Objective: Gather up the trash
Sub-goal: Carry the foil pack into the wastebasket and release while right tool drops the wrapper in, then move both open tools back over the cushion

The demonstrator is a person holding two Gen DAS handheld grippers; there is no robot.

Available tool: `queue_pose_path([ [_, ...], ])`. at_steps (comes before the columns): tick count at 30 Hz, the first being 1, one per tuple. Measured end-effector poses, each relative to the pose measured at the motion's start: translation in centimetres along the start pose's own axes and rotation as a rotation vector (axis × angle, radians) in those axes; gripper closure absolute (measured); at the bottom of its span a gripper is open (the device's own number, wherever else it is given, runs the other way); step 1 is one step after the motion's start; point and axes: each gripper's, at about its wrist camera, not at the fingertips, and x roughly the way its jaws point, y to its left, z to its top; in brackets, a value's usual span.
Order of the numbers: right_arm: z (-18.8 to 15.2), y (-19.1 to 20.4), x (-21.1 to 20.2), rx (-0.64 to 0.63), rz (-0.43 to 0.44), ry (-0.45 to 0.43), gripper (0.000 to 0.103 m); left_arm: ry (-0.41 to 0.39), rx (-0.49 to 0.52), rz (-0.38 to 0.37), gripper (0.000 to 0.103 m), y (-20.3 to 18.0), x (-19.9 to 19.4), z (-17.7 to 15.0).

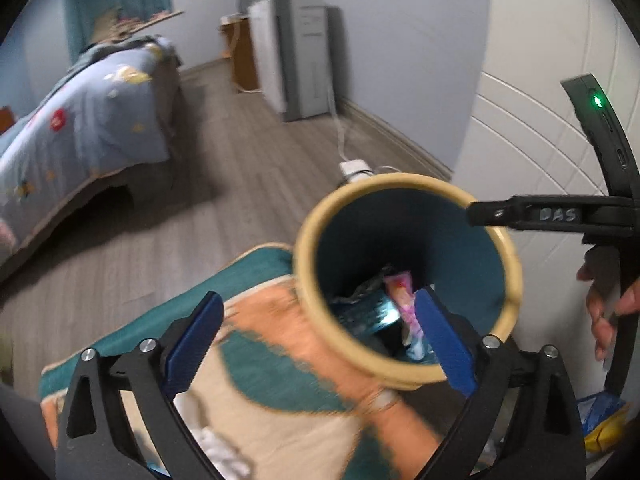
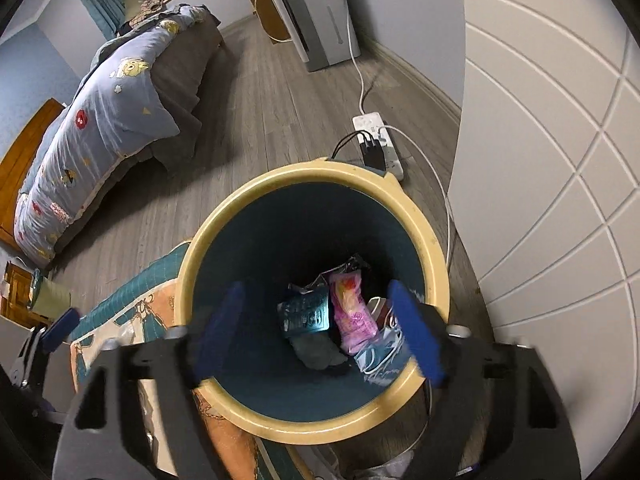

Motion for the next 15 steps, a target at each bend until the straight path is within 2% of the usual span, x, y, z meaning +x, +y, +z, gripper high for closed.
queue_pose_path([
  [1, 0.0, 0.3, -0.1, -0.01, -0.007, -0.005, 0.006, -0.002, -0.016, 0.023, 0.007, 1.0, -0.8, -0.5],
  [2, 0.0, 0.7, -0.3, -0.026, -0.014, -0.009, 0.006, -0.006, -0.024, 0.034, 0.006, 1.7, -1.3, -0.8],
  [8, -0.5, 3.5, -0.7, -0.112, -0.03, -0.001, 0.006, -0.003, -0.116, 0.137, 0.006, 7.8, -5.6, -3.1],
  [15, -2.0, 9.7, -2.8, -0.236, -0.009, -0.009, 0.006, -0.024, -0.223, 0.278, 0.005, 14.8, -12.7, -7.2],
])
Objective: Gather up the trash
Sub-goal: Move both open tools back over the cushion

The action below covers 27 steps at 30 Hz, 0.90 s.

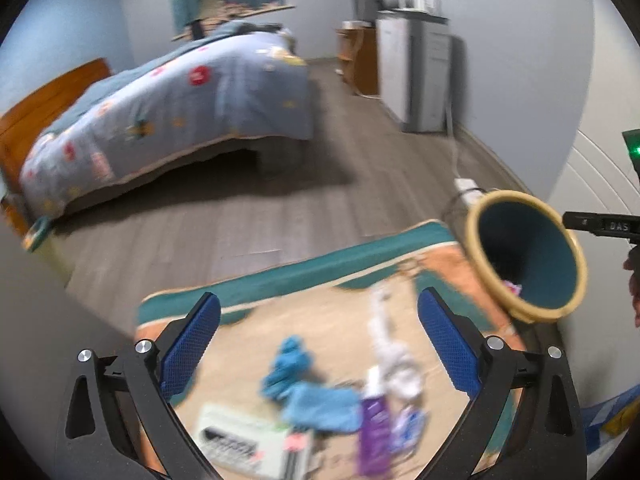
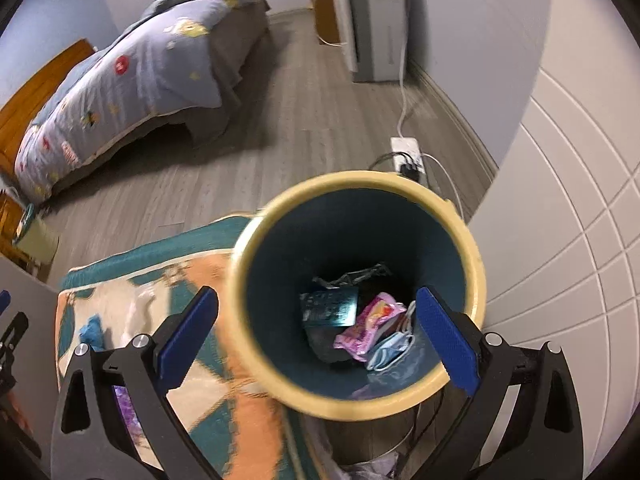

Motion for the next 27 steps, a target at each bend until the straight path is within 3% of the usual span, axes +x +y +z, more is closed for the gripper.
queue_pose_path([
  [8, -2.3, 8.2, -1.4, -0.069, 0.086, 0.013, 0.006, -0.014, -0.026, 0.139, 0.005, 5.6, -3.6, -5.4],
  [13, -3.7, 11.6, -0.3, -0.131, 0.067, 0.031, 0.006, 0.027, -0.059, 0.153, 0.005, 7.6, -2.5, -6.7],
  [18, -5.0, 13.4, 2.8, -0.165, 0.08, 0.074, 0.006, 0.052, -0.103, 0.076, 0.005, 8.6, -0.9, -7.3],
  [23, -6.1, 15.5, 7.6, -0.286, 0.051, 0.121, 0.006, 0.122, -0.091, 0.023, 0.005, 8.5, 3.8, -8.0],
  [27, -6.6, 16.7, 9.8, -0.323, 0.082, 0.131, 0.006, 0.168, -0.064, -0.029, 0.005, 8.0, 7.8, -8.1],
])
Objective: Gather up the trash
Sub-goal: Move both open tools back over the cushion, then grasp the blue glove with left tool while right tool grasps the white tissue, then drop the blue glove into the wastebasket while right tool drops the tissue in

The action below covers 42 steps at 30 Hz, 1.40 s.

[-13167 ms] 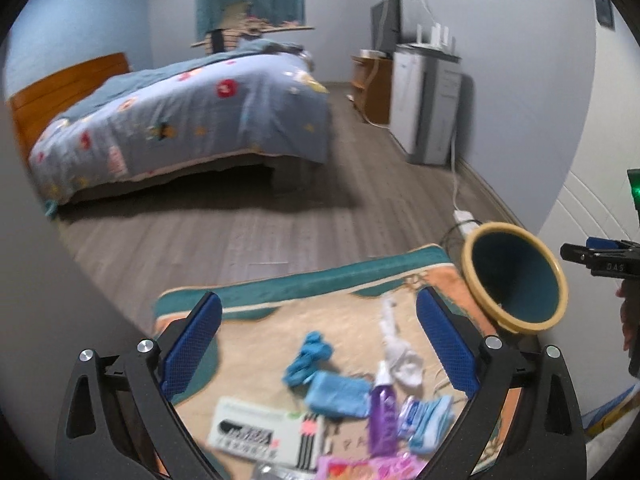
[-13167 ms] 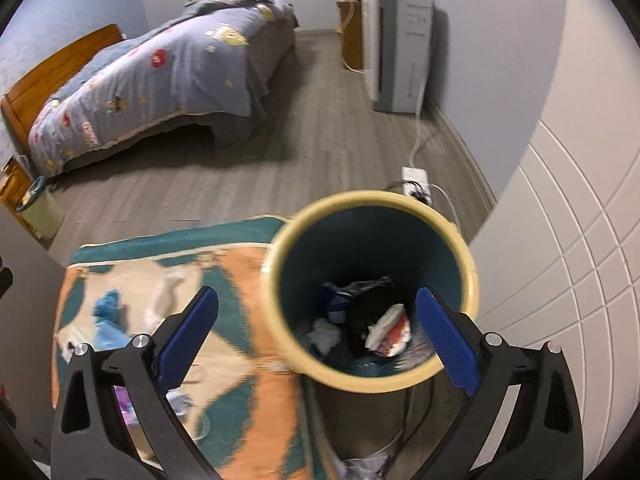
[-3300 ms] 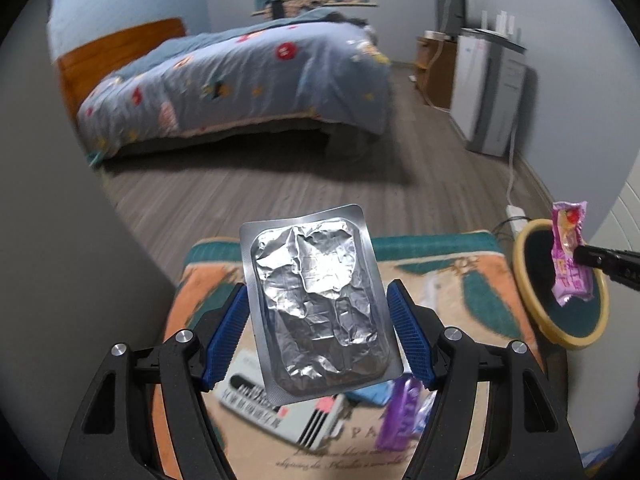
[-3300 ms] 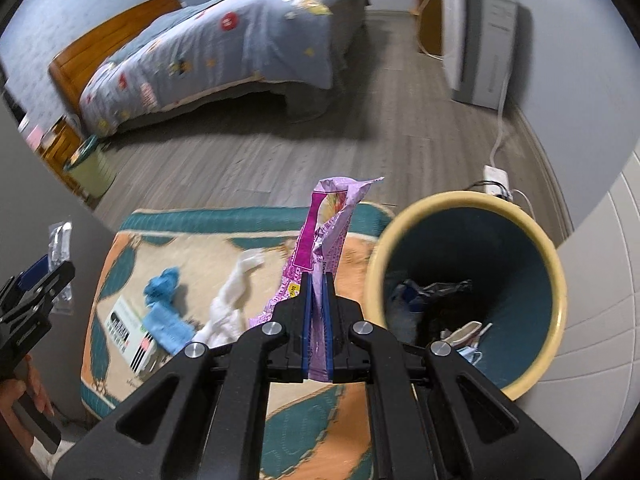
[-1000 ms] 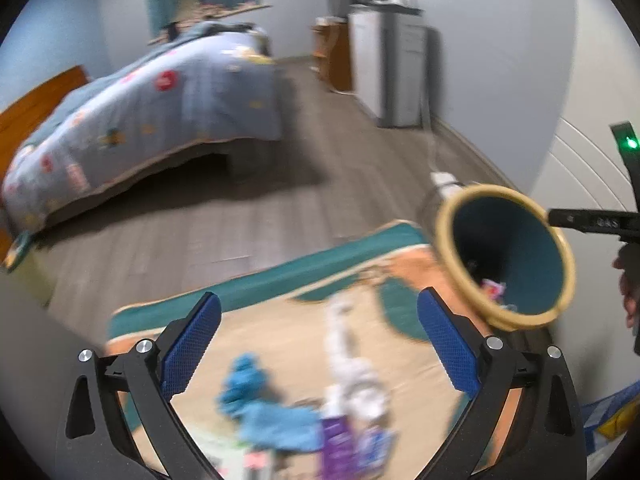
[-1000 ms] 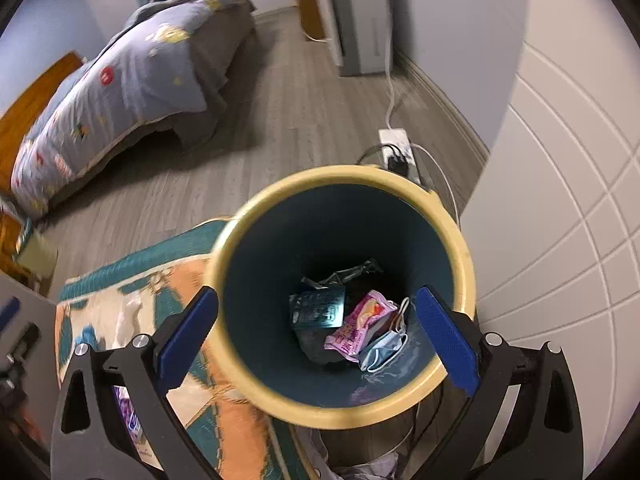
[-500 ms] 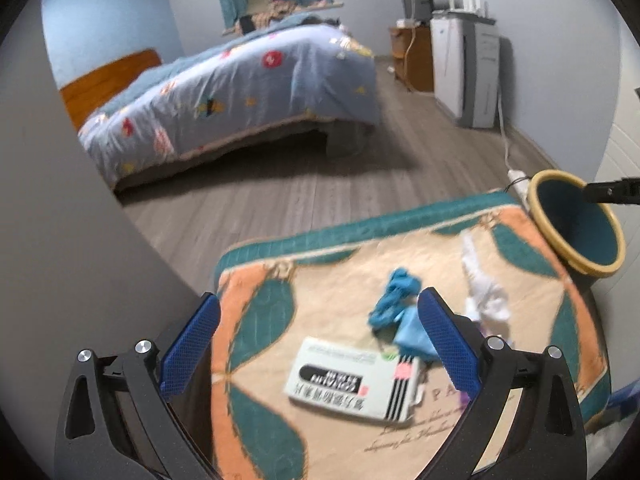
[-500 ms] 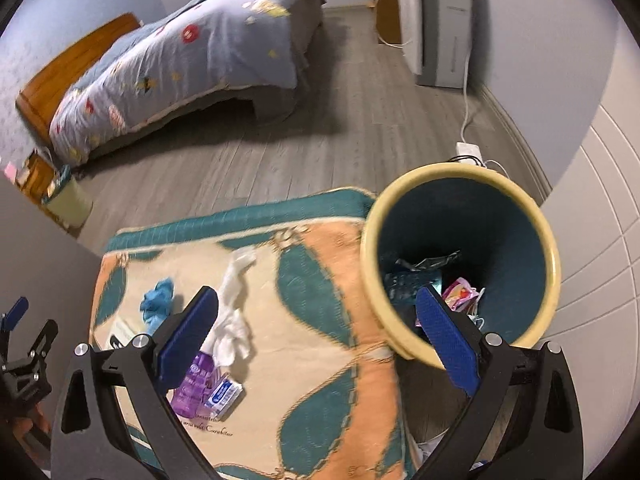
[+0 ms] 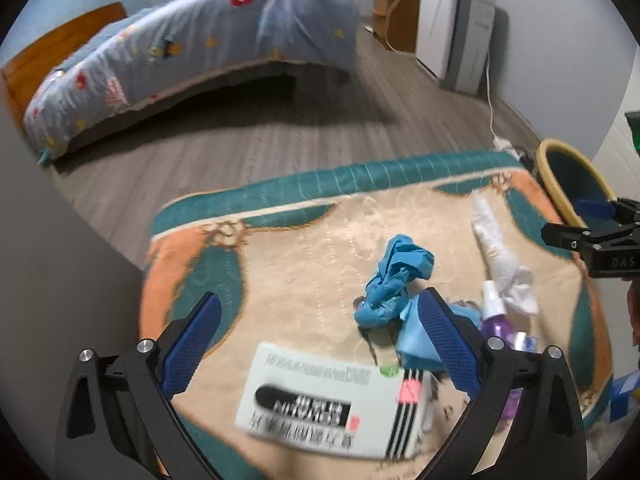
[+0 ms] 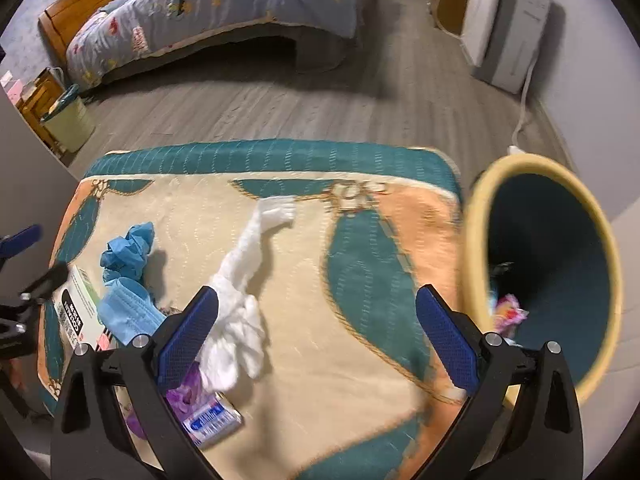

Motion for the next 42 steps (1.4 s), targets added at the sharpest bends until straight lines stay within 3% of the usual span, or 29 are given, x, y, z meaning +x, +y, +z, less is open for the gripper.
queue_pose_path([
  [6, 0.2, 1.8, 1.7, -0.035, 0.067, 0.017, 0.007, 0.033, 0.023, -0.084, 0.012, -0.6, 3.5, 0.2],
  [9, -0.3, 2.7, 3.1, -0.05, 0.105, 0.068, 0.026, 0.083, 0.012, -0.11, 0.031, -0.9, 4.7, 0.0],
  [11, -0.6, 3.1, 3.8, -0.051, 0.141, 0.106, 0.045, 0.109, 0.006, -0.137, 0.046, -1.1, 5.2, -0.2],
  [12, -0.6, 3.2, 4.0, -0.047, 0.159, 0.123, 0.063, 0.106, 0.006, -0.15, 0.052, -1.2, 5.1, -0.3],
  [13, -0.6, 3.1, 4.1, -0.035, 0.184, 0.136, 0.074, 0.105, 0.014, -0.16, 0.065, -1.4, 4.9, -0.2],
  [14, -0.5, 3.0, 3.9, -0.022, 0.202, 0.137, 0.074, 0.105, 0.023, -0.172, 0.079, -1.7, 4.7, -0.1],
  [15, -0.4, 2.9, 3.6, -0.011, 0.21, 0.13, 0.074, 0.104, 0.03, -0.176, 0.082, -1.9, 4.6, 0.0],
  [22, 0.1, 2.6, 1.6, -0.044, 0.184, 0.085, 0.074, 0.072, 0.046, -0.148, 0.085, -1.9, 2.8, 0.1],
  [30, 0.8, 2.8, -2.4, -0.102, 0.173, 0.016, 0.074, -0.031, 0.012, -0.099, 0.085, -1.4, -2.3, 1.8],
  [42, 1.4, 1.7, -10.0, -0.143, 0.174, -0.116, 0.074, -0.108, 0.003, -0.057, 0.085, -4.1, -8.3, 3.0],
])
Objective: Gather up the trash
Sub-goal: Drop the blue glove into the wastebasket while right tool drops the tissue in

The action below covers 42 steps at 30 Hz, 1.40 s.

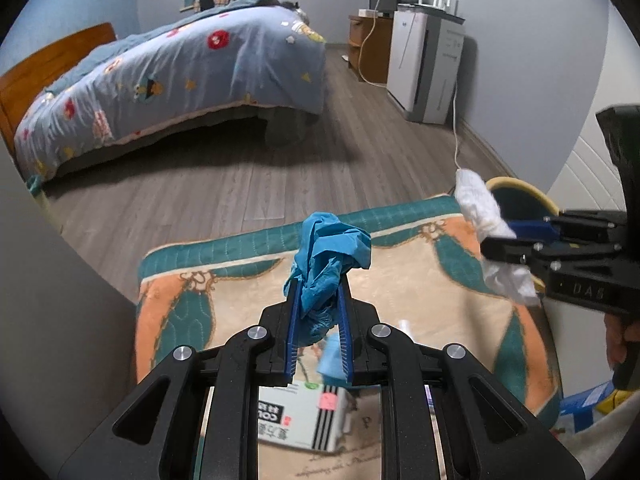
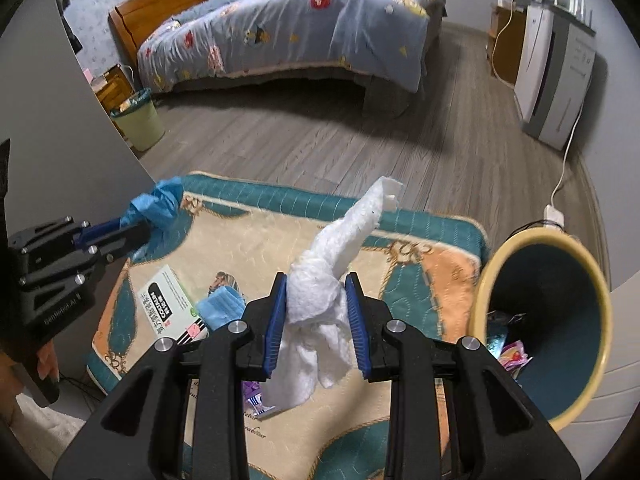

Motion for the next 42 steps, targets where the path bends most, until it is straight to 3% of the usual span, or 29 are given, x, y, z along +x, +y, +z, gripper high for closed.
queue_pose_path([
  [15, -0.6, -5.8, -7.3, 0.088, -0.06, -0.093, 0.074, -0.041, 0.102, -0.024, 0.085, -6.0, -4.0, 1.7],
  [25, -3.1, -16.3, -7.3, 0.295, -0.228, -0.095, 0.074, -0.044, 0.226, -0.076, 0.085, -11.7, -4.0, 2.3],
  [34, -6.0, -22.5, -6.4, 0.486, -0.263, -0.071, 0.074, 0.028, 0.301, -0.183, 0.085, -17.4, -0.1, 2.3],
  [42, -6.8, -23.5, -5.5, 0.533, -0.265, -0.053, 0.074, 0.101, 0.409, -0.266, 0.085, -23.4, 5.3, 2.5],
])
